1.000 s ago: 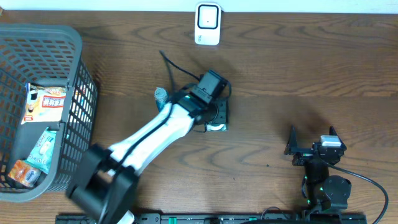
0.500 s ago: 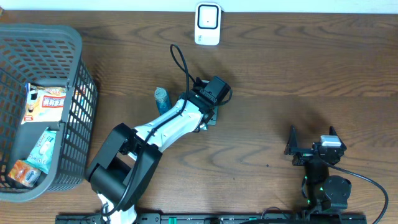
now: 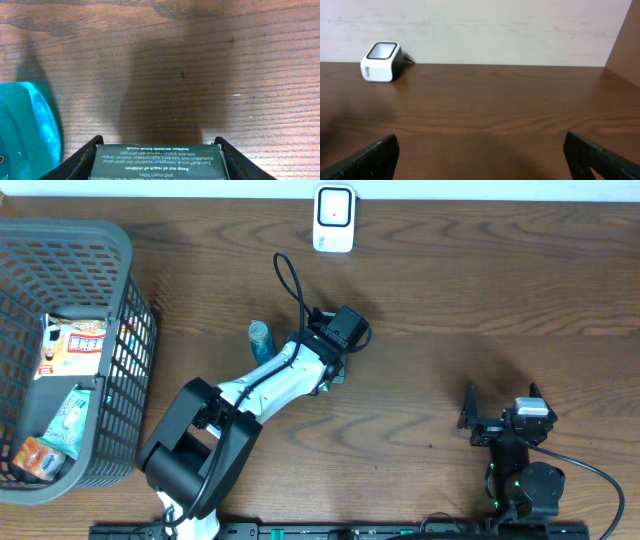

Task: Scan the item barcode
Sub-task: 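Lower the green tin beside the bottle and open the left gripper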

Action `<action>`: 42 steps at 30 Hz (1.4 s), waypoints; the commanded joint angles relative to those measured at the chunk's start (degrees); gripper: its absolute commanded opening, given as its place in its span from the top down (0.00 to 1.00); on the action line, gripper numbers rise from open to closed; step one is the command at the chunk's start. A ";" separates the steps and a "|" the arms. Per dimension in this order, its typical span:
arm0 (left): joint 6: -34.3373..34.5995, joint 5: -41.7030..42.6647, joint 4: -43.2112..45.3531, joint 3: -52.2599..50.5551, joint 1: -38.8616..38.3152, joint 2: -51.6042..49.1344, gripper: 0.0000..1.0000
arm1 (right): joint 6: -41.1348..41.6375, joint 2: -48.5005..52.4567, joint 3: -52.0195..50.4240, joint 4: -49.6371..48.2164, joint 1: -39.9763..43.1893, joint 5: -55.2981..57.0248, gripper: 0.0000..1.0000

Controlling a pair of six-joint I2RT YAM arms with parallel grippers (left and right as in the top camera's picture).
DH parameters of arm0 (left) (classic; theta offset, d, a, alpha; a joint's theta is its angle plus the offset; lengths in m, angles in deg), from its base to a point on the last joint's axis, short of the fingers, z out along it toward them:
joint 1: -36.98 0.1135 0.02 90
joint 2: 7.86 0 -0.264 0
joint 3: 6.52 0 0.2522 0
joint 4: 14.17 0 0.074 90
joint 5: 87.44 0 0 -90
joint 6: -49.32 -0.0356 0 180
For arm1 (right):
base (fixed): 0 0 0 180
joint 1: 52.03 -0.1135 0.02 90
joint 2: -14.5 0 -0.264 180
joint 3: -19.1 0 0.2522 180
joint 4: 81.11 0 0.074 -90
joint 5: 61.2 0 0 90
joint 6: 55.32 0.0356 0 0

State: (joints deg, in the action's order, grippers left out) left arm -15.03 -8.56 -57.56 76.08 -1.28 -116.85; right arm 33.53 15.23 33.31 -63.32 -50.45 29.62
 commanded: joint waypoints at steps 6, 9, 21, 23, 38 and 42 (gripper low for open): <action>0.31 -1.38 -0.13 -0.59 0.20 -0.15 0.07 | -0.85 -0.31 -0.13 0.11 -0.83 -0.33 0.01; 0.28 -1.36 -1.20 -0.07 0.13 0.76 0.03 | -0.85 -0.31 -0.13 0.11 -0.83 -0.33 0.01; -8.31 1.25 -9.05 10.21 -2.32 15.06 0.02 | -0.85 -0.31 -0.13 0.11 -0.83 -0.33 0.01; -9.90 1.22 -10.12 12.39 -2.45 19.06 0.02 | -0.85 -0.31 -0.13 0.11 -0.83 -0.33 0.01; -6.38 -27.89 -15.37 16.26 22.86 49.96 0.02 | -0.85 -0.31 -0.13 0.11 -0.83 -0.33 0.01; 3.23 -19.30 -20.02 16.24 40.37 50.18 0.02 | -0.85 -0.31 -0.13 0.11 -0.83 -0.33 0.01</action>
State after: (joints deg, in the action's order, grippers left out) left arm -21.37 -32.23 -74.98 91.92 27.11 -66.12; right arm 33.53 15.23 33.31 -63.29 -50.47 29.60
